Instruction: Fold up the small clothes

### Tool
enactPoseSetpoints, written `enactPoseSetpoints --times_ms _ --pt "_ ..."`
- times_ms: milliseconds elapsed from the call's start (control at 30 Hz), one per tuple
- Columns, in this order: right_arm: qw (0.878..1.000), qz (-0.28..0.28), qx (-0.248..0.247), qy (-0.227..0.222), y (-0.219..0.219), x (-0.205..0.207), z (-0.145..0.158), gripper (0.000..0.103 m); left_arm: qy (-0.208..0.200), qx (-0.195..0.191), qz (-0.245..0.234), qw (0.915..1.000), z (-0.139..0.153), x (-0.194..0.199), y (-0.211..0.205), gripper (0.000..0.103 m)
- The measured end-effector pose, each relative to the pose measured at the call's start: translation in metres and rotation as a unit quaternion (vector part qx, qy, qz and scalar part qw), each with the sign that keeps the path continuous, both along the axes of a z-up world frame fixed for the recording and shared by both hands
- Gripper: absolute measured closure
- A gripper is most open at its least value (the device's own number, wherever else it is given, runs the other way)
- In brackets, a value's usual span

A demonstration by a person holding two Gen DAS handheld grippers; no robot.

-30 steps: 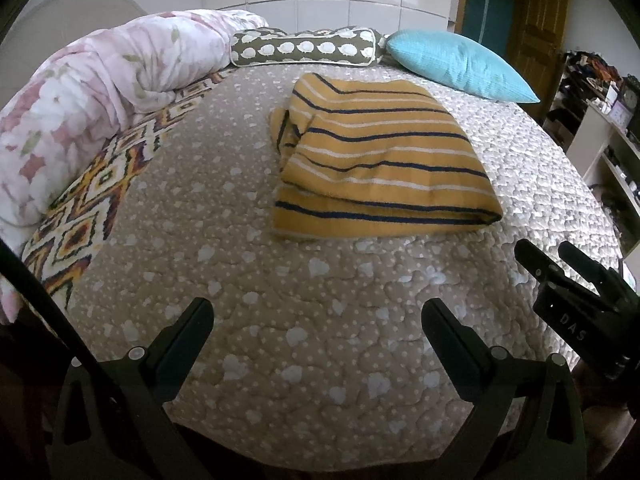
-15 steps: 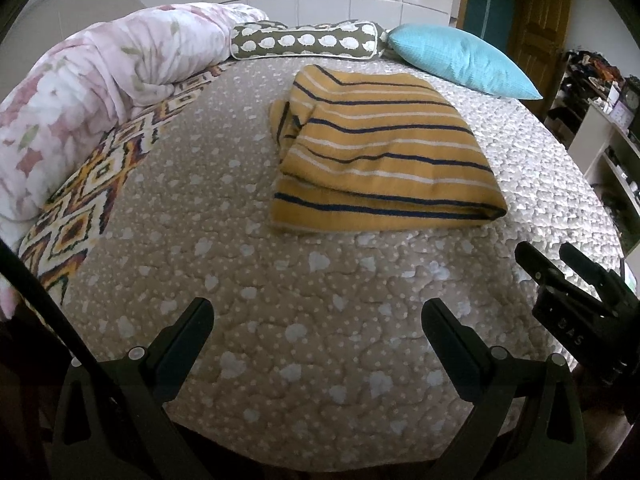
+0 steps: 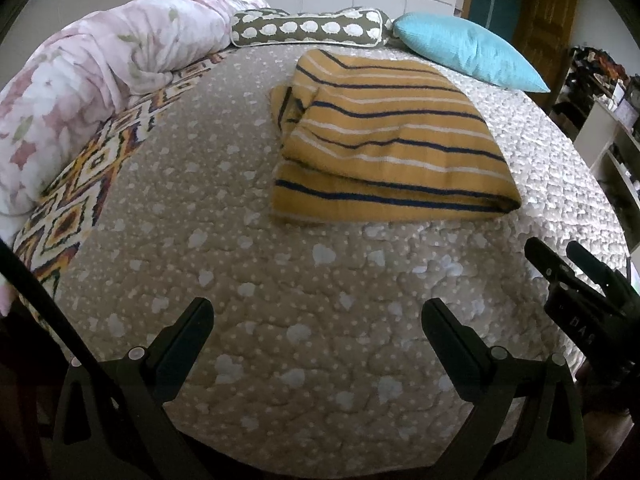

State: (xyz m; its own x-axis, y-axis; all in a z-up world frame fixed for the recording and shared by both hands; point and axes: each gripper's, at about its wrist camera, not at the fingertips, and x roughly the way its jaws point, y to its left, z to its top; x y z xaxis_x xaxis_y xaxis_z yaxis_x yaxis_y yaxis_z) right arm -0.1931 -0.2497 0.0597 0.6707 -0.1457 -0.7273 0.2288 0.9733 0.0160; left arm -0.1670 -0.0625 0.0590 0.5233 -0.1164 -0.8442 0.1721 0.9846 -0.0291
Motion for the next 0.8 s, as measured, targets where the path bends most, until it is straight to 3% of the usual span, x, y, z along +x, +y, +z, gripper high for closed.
enactPoseSetpoints --times_ms 367,800 --pt "1.0 -0.003 0.01 0.012 -0.004 0.003 -0.009 0.025 0.048 -0.007 0.004 0.9988 -0.024 0.008 0.002 0.0" --pt "1.0 0.0 0.01 0.02 -0.002 0.004 -0.016 0.024 0.041 0.035 -0.001 0.9985 -0.036 0.009 -0.009 0.0"
